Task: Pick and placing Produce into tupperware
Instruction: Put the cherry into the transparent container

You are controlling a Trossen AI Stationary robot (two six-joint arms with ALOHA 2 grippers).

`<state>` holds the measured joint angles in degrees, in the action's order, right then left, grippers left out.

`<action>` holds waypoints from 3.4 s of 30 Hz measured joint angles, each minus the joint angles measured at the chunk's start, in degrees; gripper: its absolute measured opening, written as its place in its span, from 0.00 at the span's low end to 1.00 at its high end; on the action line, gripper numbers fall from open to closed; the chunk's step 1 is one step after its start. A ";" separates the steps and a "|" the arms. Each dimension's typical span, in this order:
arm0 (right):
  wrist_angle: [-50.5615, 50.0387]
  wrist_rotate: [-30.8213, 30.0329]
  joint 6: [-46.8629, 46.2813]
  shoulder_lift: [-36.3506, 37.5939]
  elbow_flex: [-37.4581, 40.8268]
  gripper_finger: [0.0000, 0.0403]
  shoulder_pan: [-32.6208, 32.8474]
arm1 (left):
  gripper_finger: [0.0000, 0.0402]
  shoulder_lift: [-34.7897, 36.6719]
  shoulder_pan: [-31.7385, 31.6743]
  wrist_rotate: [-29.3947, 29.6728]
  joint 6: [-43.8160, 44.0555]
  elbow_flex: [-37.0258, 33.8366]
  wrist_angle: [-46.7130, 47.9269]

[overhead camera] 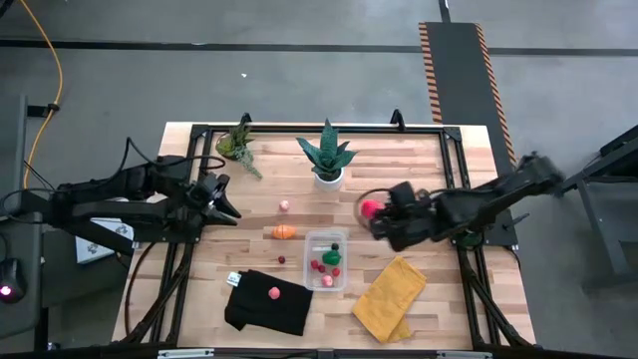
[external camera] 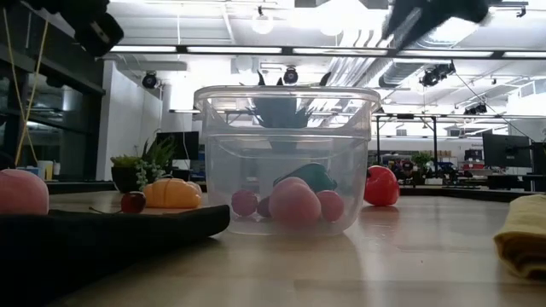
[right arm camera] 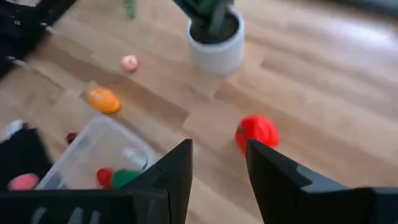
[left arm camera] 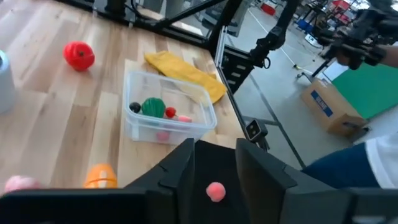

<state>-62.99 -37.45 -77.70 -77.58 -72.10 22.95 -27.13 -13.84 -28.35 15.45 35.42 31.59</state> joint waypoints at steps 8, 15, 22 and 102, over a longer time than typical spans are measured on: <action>16.53 2.87 -0.49 18.26 24.18 0.35 0.69 | 0.30 -4.79 3.36 0.44 8.87 0.95 -3.44; 20.45 6.20 1.23 27.51 33.53 0.35 0.69 | 0.30 -13.09 17.52 13.03 12.70 6.69 -4.48; 20.99 5.95 6.52 30.72 33.95 0.35 0.67 | 0.30 -25.92 34.27 31.08 16.35 12.38 0.57; 21.69 6.09 8.79 31.14 33.95 0.35 0.71 | 0.47 -54.54 34.09 41.07 11.96 -8.12 -36.14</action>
<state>-41.30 -31.36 -68.91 -46.44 -38.15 23.66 -81.67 20.25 12.72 27.41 27.30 -4.54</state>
